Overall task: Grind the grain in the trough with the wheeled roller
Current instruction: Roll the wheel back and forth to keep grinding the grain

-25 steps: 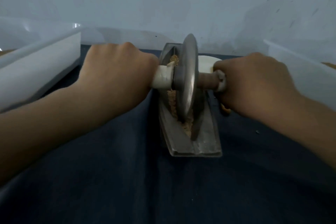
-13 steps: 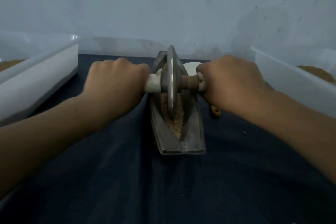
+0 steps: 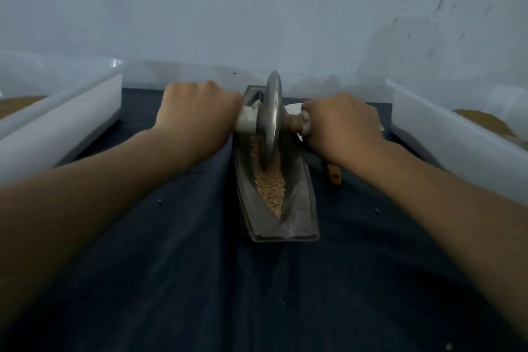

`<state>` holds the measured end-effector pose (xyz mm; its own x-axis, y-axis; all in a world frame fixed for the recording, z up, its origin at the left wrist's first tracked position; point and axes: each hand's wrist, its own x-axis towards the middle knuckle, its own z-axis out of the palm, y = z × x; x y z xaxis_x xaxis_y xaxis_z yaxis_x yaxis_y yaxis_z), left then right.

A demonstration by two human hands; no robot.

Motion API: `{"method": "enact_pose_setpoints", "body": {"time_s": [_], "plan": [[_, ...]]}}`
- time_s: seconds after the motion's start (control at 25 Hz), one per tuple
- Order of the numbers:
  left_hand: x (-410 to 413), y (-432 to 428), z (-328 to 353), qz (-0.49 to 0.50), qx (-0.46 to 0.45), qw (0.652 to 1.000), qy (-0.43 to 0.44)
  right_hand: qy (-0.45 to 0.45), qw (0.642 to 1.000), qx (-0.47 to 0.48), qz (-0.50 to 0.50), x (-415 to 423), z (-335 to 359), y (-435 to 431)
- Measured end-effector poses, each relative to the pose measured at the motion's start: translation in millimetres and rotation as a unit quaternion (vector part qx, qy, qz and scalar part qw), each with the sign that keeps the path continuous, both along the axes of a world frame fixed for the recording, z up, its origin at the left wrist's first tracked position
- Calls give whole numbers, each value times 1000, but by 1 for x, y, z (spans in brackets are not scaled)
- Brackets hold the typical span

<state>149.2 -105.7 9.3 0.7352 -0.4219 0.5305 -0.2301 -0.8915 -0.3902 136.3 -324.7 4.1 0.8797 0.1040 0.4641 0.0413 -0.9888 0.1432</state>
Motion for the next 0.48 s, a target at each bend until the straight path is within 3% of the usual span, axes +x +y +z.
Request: {"method": "enact_pose_setpoints", "body": {"time_s": [0.16,0.28,0.48], "plan": [[-37,26,-15,-70,-48,996,-27,-132,982,-100,88,-39,2,-6],[-17,15,-19,3,-38,999,-16,-92,991,-93,19,-10,-1,3],[29,-17,9,30,-26,999,20,14,998,48,-28,30,2,10]]}}
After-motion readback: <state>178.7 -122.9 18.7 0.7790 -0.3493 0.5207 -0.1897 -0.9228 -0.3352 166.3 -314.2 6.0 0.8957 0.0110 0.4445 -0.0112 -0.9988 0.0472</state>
